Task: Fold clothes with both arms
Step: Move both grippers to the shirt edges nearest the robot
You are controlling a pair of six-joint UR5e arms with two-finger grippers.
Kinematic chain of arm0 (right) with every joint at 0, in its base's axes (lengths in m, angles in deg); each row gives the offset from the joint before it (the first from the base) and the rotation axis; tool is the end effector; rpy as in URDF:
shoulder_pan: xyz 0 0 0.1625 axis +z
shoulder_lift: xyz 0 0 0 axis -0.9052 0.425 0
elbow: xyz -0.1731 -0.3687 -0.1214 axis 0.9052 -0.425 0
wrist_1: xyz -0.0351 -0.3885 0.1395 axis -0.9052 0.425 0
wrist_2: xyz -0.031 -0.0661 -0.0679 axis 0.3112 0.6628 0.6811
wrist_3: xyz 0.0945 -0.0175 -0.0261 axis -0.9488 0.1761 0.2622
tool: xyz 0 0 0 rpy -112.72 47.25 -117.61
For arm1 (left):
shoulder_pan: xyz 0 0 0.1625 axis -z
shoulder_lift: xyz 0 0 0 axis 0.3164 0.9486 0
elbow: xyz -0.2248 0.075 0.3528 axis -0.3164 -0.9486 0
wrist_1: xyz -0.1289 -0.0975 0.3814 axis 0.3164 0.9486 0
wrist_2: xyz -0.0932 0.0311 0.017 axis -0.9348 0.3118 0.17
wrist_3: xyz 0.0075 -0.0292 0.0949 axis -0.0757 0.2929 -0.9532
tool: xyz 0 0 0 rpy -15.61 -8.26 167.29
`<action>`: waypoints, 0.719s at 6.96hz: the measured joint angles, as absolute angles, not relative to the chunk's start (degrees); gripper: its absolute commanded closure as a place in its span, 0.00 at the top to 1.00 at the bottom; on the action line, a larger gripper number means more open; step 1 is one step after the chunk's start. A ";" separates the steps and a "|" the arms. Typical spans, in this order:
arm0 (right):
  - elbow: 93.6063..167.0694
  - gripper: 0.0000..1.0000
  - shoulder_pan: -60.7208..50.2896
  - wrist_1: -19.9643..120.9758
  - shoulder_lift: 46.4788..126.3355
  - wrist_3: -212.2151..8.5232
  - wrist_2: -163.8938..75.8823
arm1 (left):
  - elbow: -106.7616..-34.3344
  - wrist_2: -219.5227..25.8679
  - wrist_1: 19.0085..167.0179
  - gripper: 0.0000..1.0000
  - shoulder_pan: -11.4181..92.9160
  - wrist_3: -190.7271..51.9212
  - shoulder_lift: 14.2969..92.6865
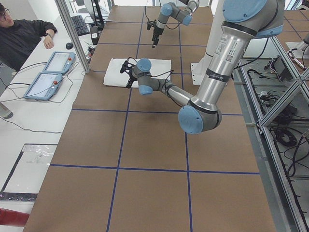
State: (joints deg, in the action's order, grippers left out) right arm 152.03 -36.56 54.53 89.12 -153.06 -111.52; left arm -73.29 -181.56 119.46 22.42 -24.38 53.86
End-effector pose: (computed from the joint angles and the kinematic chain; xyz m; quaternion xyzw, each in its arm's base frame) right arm -0.4293 -0.3815 0.2895 0.1811 -0.3933 0.0452 0.9003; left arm 0.4005 -0.4857 0.3300 0.2655 0.5626 0.0151 0.7828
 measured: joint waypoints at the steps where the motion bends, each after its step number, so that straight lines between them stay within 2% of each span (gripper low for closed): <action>1: 152.55 1.00 -38.12 45.00 94.88 -157.43 -110.73 | -80.82 -179.53 117.05 1.00 18.37 -20.25 49.32; 3: 153.16 1.00 -41.54 38.25 99.08 -162.09 -107.61 | -92.83 -170.73 102.89 1.00 8.31 -11.77 45.11; 5: 153.12 1.00 -43.10 37.62 99.37 -163.22 -106.08 | -95.37 -163.82 89.63 1.00 -0.88 -4.14 47.88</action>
